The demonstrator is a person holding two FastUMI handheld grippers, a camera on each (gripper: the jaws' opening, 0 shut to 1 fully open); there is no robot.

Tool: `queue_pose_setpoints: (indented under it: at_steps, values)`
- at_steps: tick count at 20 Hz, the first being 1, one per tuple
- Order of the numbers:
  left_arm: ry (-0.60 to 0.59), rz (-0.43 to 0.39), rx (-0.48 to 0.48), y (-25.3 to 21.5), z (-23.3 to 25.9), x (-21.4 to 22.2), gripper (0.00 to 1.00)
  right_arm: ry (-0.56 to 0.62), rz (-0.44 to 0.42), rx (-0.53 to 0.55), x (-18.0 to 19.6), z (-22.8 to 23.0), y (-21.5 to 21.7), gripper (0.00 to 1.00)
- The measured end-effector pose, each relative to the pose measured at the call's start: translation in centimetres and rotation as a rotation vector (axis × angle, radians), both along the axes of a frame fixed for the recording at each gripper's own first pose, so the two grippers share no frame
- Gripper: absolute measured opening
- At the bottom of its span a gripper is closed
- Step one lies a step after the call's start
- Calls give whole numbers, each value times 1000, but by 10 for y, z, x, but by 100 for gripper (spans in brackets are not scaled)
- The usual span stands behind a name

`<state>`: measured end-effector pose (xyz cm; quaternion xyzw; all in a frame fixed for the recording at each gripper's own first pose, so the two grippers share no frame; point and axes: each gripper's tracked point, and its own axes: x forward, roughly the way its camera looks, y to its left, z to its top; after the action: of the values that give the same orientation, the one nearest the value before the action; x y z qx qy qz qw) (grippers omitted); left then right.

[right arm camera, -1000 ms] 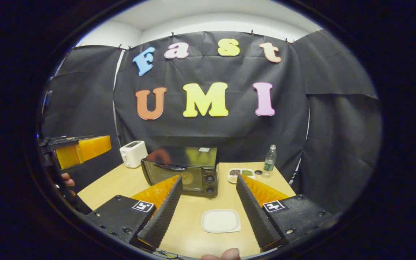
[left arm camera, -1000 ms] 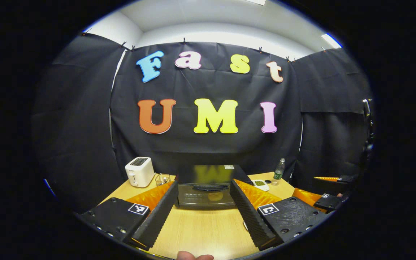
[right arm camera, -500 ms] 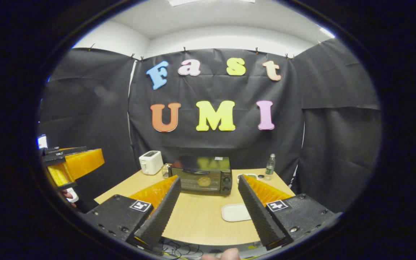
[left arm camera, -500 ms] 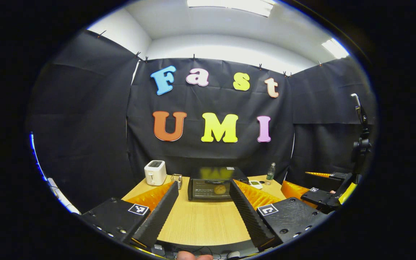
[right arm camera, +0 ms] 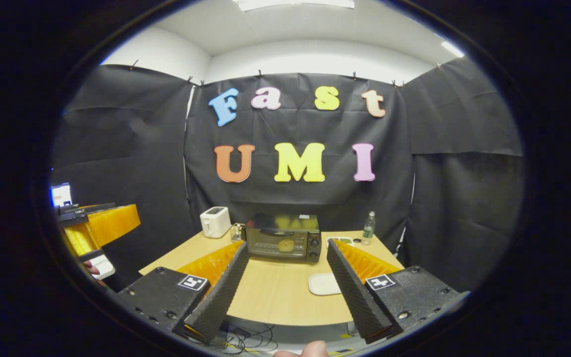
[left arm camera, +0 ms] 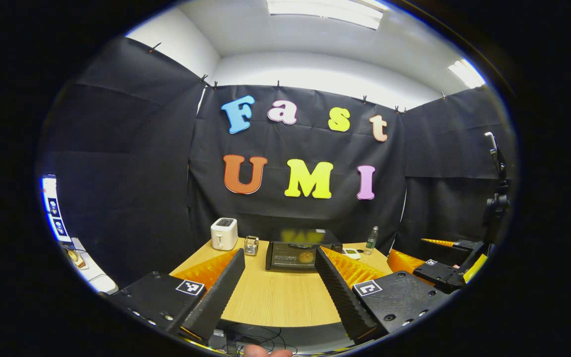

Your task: Open the electric oven with the left hand, put the food in, and close the electric oven.

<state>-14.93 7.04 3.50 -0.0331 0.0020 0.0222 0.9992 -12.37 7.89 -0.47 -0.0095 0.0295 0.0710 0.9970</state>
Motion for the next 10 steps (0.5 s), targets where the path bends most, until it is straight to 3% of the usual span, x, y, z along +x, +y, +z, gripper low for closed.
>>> queue_pose_setpoints:
  at_steps: [5,7,8,10]
  values:
    - [9,22,7,10,-3,-6,93,8,6,15,-9,-5,4,100]
    - [7,30,10,12,-3,-4,86,7,6,13,-10,-5,2,100]
    - [8,31,9,12,-3,-6,93,7,8,10,-10,-5,2,100]
    - [15,26,13,11,-6,-7,93,6,12,2,-9,-7,2,100]
